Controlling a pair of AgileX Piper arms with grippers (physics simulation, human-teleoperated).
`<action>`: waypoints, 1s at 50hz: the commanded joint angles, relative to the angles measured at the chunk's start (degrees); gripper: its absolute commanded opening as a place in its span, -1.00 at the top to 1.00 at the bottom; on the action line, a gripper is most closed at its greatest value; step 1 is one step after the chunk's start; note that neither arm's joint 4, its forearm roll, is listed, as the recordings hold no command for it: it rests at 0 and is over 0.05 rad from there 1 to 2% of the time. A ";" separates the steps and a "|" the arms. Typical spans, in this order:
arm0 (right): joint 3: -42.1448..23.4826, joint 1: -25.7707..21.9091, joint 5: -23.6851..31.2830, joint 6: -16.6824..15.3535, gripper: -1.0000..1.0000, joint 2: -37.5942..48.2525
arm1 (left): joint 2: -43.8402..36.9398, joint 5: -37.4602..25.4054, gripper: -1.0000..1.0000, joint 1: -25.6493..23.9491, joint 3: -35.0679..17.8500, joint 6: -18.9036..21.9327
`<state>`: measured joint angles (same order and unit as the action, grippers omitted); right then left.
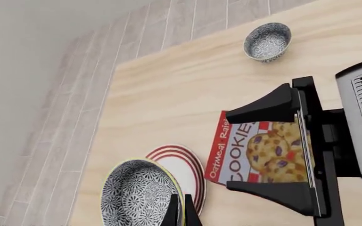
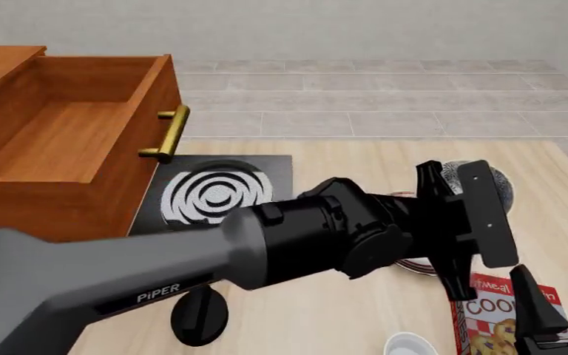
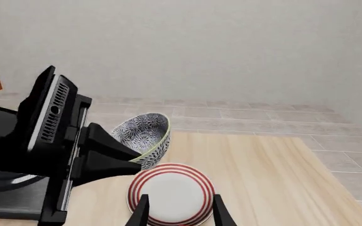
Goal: Pick the akita bowl in the top layer of the wooden cabinet and place it on the plate.
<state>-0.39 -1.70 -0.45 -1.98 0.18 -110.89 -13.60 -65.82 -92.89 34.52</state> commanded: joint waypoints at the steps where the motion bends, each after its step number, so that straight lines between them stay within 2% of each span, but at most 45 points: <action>1: -0.03 0.09 0.12 0.09 -1.00 -0.05 | -1.67 0.77 1.00 0.01 0.35 -0.04; 23: 0.04 0.32 0.38 0.64 -1.00 -0.14 | -7.33 0.56 1.00 2.59 -2.90 -0.46; 40: 0.06 0.52 0.54 1.25 -1.00 -0.15 | -11.26 -0.54 1.00 2.17 -6.35 -1.86; 50: 0.10 0.57 0.07 1.61 -1.00 0.39 | -16.14 -4.02 1.00 1.09 -13.88 -3.16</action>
<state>-0.32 -1.19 -0.05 -0.68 0.17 -123.79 -15.61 -64.06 -101.55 32.32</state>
